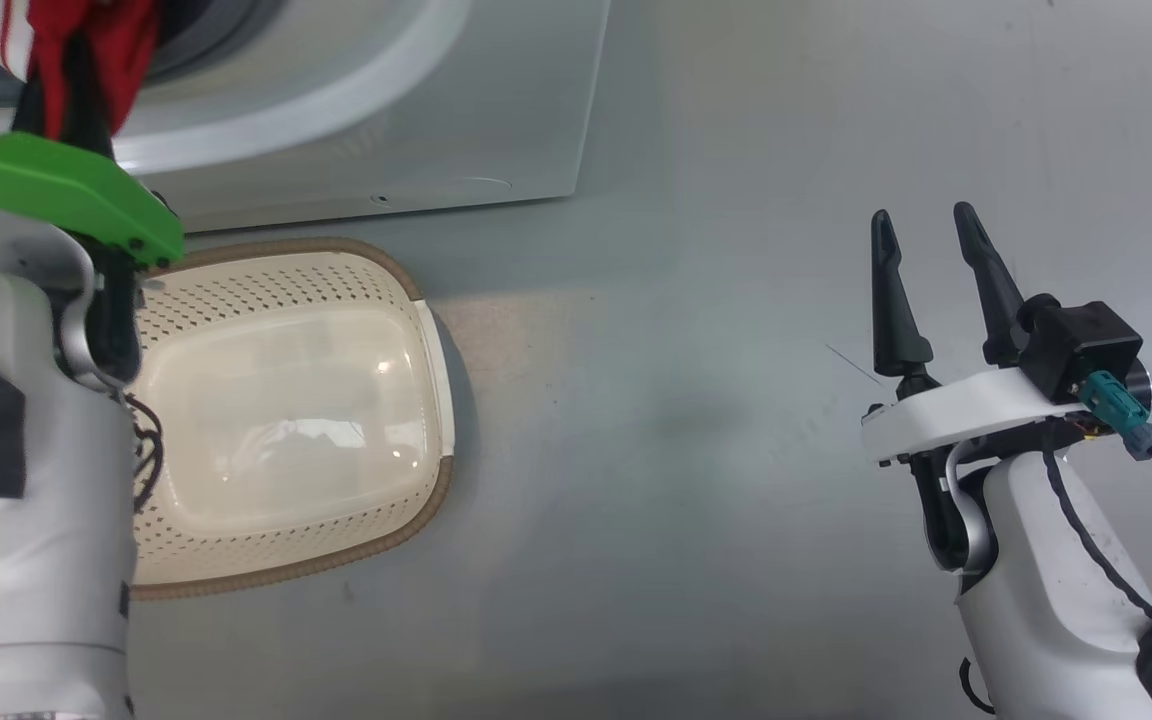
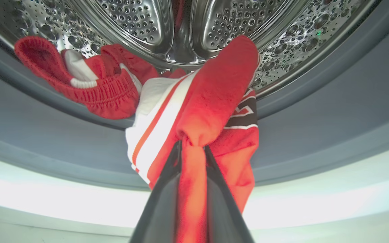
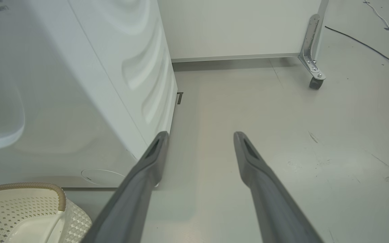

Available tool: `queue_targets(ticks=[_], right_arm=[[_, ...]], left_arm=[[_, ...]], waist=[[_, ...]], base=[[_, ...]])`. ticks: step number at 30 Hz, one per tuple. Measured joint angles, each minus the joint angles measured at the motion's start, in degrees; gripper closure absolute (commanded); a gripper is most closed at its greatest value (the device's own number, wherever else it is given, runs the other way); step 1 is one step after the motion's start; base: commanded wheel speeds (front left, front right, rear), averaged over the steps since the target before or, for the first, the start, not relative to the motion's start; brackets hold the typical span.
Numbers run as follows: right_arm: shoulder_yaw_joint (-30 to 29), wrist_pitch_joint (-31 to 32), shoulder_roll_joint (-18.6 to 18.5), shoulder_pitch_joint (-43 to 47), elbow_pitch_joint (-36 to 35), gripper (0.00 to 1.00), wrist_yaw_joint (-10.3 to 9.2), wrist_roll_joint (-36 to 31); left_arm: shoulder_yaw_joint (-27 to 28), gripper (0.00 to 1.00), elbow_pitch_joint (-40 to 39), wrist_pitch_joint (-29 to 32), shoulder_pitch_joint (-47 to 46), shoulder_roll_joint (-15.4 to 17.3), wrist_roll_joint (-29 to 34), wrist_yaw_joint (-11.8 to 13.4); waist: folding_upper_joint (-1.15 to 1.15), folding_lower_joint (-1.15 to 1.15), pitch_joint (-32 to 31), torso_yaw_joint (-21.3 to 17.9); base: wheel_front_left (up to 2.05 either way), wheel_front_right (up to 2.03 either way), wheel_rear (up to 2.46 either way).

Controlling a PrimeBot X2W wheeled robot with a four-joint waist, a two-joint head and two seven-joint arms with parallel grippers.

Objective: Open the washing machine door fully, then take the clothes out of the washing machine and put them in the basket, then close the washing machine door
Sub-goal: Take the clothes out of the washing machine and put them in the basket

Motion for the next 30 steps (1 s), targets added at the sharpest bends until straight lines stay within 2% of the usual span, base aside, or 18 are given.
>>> queue_targets(ticks=[7,19,30], right_arm=[[-1.43,0.00,0.01,1.98,0.92,0.00,0.12,-0.38],[-2.09,0.00,0.01,4.35,1.74,0.00,1.09,-0.91],[-2.25,0.00,0.02,5.28,2.05,0.00,2.09,-1.89]], left_arm=[[-0.48,1.00,1.64,-5.24,7.34,-2.97,-1.08,-0.66],[-3.89,1.00,5.38,-9.68,18.58,-3.75,-1.60,-1.35],[-6.77,1.00,8.80,-10.63,26.30,-4.38,-3.78,-1.37]], waist=[[0.00,0.00,-3.34,1.90],[0.00,0.00,-8.34,4.20],[0.00,0.00,-10.04,4.99]], base=[[0.00,0.00,0.00],[0.00,0.00,0.00],[0.00,0.00,0.00]])
